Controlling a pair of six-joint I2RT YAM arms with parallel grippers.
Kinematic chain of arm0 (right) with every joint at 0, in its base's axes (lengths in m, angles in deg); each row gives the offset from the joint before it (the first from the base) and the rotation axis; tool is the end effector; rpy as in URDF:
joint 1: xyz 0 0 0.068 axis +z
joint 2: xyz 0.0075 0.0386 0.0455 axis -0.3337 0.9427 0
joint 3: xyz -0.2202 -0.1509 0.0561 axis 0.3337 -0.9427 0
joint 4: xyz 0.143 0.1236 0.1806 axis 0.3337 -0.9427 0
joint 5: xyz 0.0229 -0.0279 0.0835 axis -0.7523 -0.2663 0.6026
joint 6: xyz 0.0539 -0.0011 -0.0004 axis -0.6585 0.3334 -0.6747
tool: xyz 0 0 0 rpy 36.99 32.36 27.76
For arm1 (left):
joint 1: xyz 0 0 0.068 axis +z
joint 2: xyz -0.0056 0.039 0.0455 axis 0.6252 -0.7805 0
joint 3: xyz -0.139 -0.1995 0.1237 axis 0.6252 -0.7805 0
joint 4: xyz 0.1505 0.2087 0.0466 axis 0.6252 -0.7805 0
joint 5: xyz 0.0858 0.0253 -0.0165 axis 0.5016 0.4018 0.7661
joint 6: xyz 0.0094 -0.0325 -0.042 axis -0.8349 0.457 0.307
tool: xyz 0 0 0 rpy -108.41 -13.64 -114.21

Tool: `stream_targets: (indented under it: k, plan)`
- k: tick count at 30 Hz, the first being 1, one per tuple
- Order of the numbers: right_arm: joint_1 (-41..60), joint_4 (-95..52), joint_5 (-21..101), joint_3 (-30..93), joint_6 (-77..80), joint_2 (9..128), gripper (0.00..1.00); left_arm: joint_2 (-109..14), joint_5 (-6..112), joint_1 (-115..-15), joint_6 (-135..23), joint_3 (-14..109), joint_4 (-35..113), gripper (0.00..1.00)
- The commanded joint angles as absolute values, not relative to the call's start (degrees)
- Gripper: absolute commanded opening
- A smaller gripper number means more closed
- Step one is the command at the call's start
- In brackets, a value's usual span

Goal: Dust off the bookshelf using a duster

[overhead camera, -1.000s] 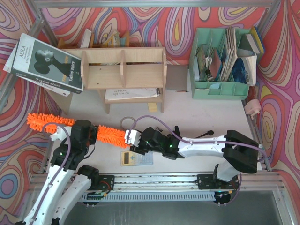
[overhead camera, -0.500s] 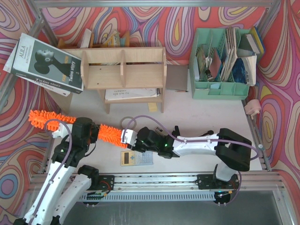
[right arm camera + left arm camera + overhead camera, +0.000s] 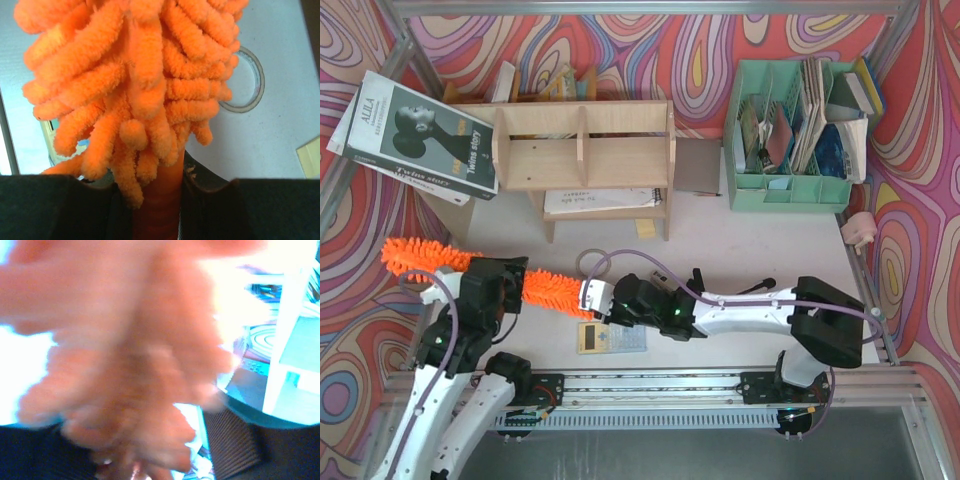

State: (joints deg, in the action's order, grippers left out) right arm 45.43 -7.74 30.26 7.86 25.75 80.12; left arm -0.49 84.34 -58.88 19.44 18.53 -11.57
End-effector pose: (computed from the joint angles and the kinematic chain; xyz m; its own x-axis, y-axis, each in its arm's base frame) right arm 0.1513 0.3203 0.2148 0.0842 -0.5289 -0.8445 -0.9086 0.3071 -0.2830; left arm 0.0970 -0.0208 0.3013 -0.0375 -0.9669 -0.2523 -0.5172 0.2348 -0.8230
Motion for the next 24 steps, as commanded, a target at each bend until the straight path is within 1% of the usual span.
stream_targets:
  k: [1, 5, 9, 12, 15, 20, 24]
  plan:
    - [47.64, -10.43, 28.09, 8.01, 28.14, 75.97, 0.00, 1.91, 86.82, -58.90, 19.21, 21.77, -15.47, 0.69]
    - [48.63, -12.48, 27.79, 7.13, 27.86, 72.89, 0.00, 2.96, 90.51, -58.88, 15.47, 26.72, -19.05, 0.83]
    - [49.06, -15.18, 27.09, 6.35, 26.49, 70.40, 0.00, 2.89, 94.73, -58.91, 6.57, 33.81, -21.97, 0.98]
    - [49.06, -16.61, 26.08, 5.62, 24.52, 69.49, 0.00, 1.39, 98.16, -58.91, -2.05, 40.45, -23.26, 0.98]
    - [49.13, -17.09, 25.67, 4.81, 21.66, 68.89, 0.00, -2.04, 98.79, -58.82, -12.18, 47.63, -23.21, 0.98]
    - [50.01, -16.01, 23.66, 3.17, 17.77, 68.60, 0.00, -8.75, 92.82, -58.85, -26.38, 57.17, -22.63, 0.99]
    - [50.78, -14.75, 21.65, 2.20, 17.09, 68.05, 0.00, -8.62, 89.72, -58.88, -34.44, 60.32, -19.33, 0.98]
